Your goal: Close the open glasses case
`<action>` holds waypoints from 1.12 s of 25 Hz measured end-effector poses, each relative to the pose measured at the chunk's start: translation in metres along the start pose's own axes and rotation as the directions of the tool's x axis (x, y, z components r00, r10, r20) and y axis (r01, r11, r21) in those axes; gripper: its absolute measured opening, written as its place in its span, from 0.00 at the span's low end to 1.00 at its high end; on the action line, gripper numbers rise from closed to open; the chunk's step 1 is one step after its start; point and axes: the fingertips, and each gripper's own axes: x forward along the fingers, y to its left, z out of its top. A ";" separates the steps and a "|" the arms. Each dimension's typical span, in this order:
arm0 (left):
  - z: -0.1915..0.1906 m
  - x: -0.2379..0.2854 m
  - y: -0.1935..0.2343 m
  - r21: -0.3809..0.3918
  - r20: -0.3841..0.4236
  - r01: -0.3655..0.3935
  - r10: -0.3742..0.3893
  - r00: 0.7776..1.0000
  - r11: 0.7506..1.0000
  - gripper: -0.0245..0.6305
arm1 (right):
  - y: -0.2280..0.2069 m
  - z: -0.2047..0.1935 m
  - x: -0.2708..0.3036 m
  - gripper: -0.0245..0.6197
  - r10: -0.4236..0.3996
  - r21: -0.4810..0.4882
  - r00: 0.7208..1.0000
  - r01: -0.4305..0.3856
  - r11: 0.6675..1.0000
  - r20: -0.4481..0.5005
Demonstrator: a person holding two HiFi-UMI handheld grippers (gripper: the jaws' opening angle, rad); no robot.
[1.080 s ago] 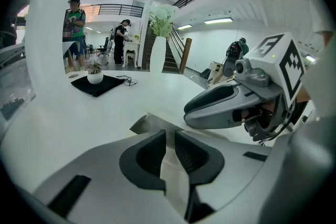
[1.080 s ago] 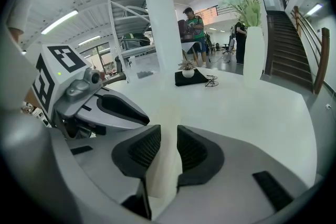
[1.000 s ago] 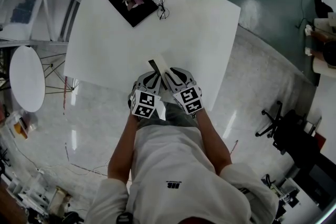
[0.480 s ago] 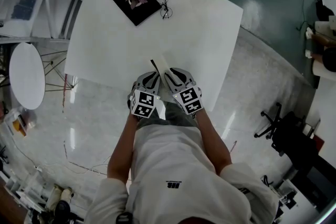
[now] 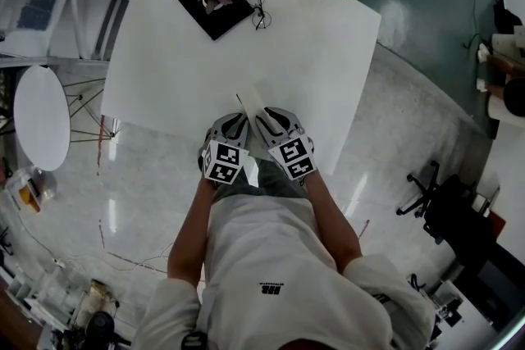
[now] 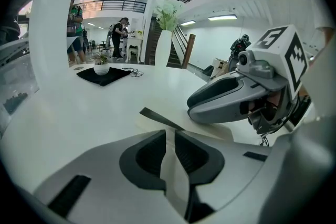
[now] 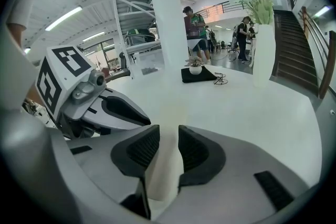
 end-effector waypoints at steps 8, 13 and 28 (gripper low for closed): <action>-0.008 0.001 0.006 -0.009 -0.018 -0.002 0.002 1.000 1.000 0.14 | 0.007 0.003 0.004 0.21 0.010 0.003 1.000 -0.010 1.000 -0.017; -0.011 0.001 0.008 -0.013 -0.025 0.003 -0.004 1.000 1.000 0.14 | 0.010 0.003 0.006 0.22 0.009 -0.004 1.000 -0.009 1.000 -0.025; -0.014 0.000 0.012 0.013 -0.057 0.040 -0.039 0.998 0.999 0.14 | 0.012 -0.003 0.014 0.31 -0.057 -0.047 0.998 0.056 0.997 -0.015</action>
